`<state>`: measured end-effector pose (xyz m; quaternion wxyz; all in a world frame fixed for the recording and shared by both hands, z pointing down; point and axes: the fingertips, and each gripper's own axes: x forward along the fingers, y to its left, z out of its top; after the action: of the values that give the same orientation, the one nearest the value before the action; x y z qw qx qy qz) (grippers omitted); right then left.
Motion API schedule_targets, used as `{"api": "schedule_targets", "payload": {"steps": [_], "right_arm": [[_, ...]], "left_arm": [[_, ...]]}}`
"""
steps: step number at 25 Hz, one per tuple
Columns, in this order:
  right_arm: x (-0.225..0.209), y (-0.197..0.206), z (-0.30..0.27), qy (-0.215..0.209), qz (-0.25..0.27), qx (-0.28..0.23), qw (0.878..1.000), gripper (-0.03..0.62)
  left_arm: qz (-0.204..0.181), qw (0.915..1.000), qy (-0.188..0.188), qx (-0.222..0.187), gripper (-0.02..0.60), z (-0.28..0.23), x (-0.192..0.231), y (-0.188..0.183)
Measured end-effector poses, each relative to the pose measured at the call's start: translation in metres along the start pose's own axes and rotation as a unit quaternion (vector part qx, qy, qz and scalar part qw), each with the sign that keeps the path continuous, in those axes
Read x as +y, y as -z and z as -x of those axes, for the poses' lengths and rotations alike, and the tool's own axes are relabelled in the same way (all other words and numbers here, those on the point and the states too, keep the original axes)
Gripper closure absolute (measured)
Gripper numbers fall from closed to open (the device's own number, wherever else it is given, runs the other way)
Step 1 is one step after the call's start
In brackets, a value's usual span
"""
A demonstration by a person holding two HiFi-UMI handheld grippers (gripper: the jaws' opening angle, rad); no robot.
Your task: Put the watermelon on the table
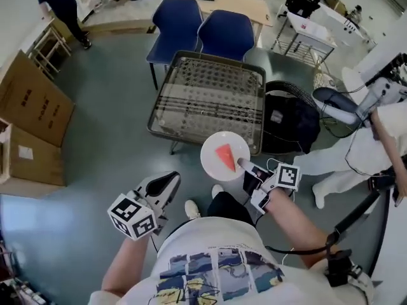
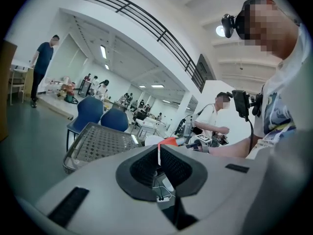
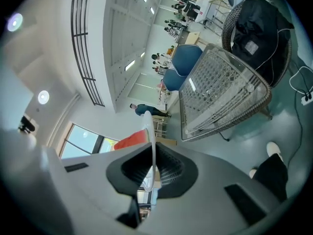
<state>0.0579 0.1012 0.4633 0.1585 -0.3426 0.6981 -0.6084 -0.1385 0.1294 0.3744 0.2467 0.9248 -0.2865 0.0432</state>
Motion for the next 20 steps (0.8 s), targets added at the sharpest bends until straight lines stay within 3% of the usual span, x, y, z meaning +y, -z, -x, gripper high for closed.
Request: {"api": "schedule_targets", "payload": {"steps": [9,20], "right_arm": [[-0.069,-0.087,-0.12,0.026,-0.006,0.033,0.999,0.572],[-0.167,-0.239,-0.257,0.052,-0.033,0.03,0.998,0.572]], "left_arm": [[0.031,0.9971,-0.069,0.012,0.56,-0.012,0.086,-0.02],[0.058,0.9898,-0.12,0.049,0.56,-0.109,0.162,-0.077]]}}
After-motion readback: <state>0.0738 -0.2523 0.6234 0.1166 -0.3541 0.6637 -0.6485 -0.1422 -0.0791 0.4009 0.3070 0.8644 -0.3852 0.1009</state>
